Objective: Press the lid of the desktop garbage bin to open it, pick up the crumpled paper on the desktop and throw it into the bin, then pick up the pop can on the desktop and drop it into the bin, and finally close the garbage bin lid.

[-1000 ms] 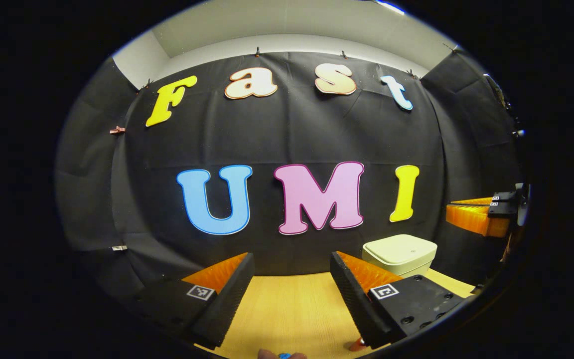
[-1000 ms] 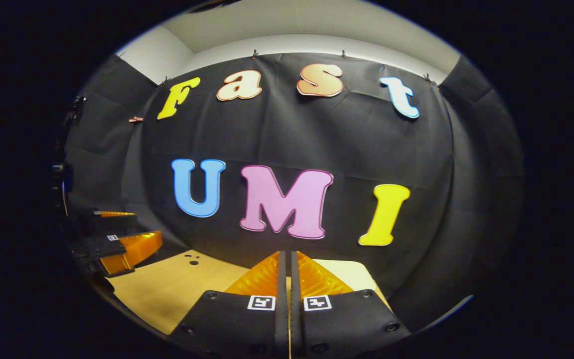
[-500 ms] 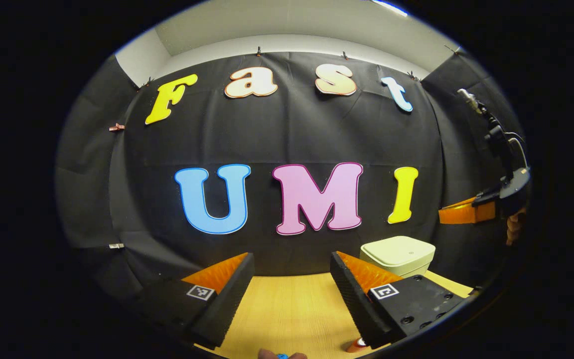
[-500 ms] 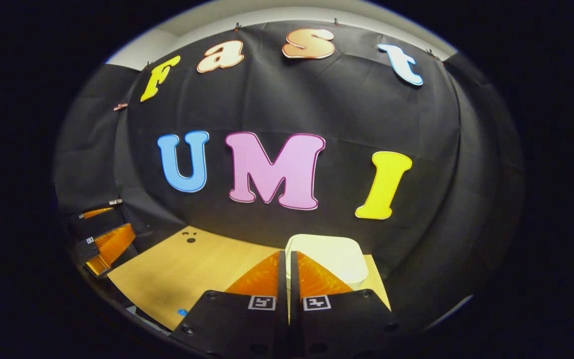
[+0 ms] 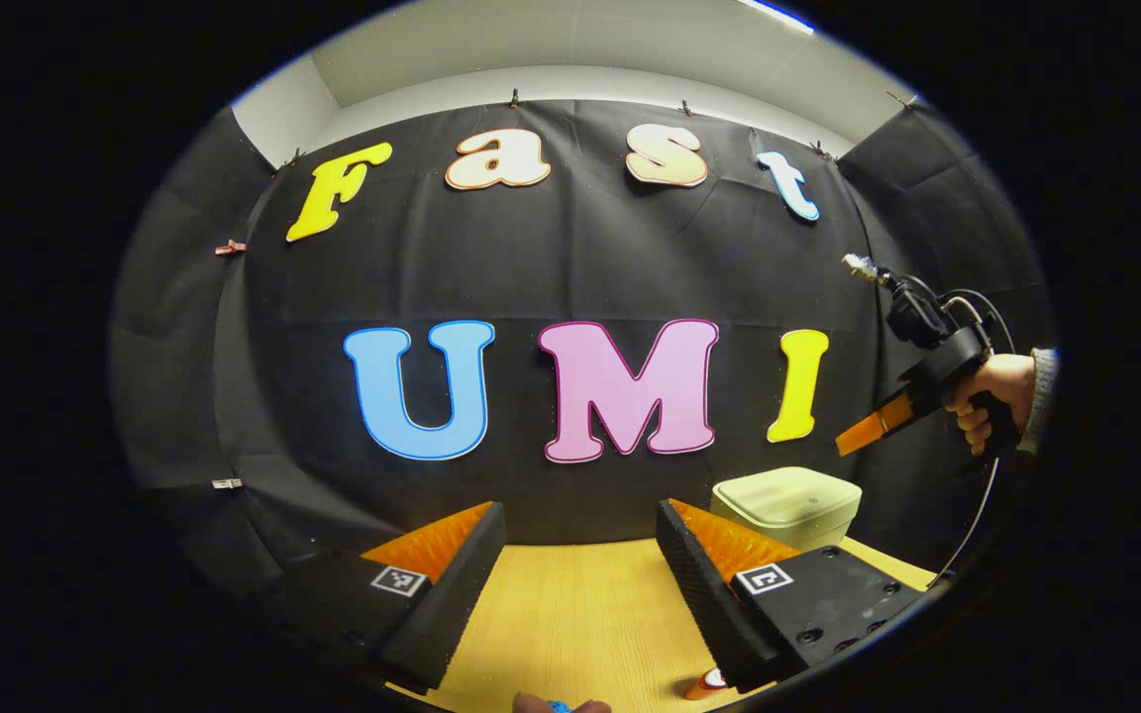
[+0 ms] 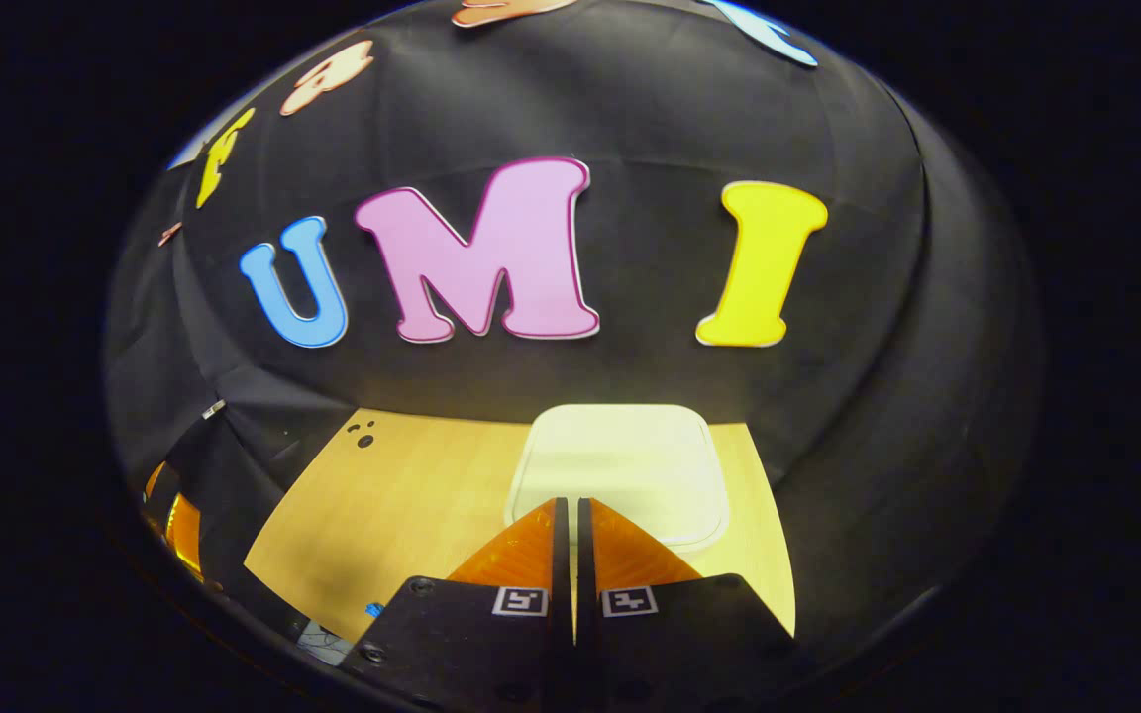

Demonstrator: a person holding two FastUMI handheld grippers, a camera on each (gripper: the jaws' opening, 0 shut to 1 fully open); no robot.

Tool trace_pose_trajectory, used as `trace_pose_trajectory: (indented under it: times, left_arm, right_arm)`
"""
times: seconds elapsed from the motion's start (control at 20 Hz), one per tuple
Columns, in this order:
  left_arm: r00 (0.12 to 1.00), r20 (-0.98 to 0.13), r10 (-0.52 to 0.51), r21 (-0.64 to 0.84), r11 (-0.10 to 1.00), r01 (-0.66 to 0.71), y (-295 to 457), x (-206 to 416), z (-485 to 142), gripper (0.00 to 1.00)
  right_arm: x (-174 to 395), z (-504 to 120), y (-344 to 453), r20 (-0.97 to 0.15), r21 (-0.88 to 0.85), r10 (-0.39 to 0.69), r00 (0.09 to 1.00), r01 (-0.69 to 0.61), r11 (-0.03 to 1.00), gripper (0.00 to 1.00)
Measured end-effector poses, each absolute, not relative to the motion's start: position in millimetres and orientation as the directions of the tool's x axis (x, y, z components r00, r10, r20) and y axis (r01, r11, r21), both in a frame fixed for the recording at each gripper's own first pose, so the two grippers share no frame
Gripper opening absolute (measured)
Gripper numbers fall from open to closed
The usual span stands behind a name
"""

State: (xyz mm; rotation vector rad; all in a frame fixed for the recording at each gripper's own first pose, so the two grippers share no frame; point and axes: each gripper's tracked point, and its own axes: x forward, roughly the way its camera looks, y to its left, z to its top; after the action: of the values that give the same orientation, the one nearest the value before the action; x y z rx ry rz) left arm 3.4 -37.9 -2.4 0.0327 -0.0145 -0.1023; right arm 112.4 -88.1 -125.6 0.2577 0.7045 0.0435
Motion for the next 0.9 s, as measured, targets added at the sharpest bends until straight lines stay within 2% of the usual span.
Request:
trace_pose_trajectory:
  times: [0.25,0.45,0.9]
  left_arm:
    - [0.995,0.015,-0.096,0.033,0.995,0.096,-34.9,2.7,-3.1,0.97]
    - [0.995,0.014,-0.094,0.034,0.995,0.093,-33.9,1.9,-4.5,0.97]
    - [0.997,0.002,-0.082,0.024,0.996,0.082,-30.6,2.9,-8.3,0.97]
  right_arm:
    - [133.8,-161.7,-93.8,-0.716,0.266,0.154,0.681,0.062,0.962,0.05]
    - [144.8,-190.1,-105.3,-0.765,0.234,0.133,0.63,0.08,0.969,0.05]
    - [148.2,-220.3,-105.0,-0.812,0.218,0.138,0.568,0.075,0.973,0.05]
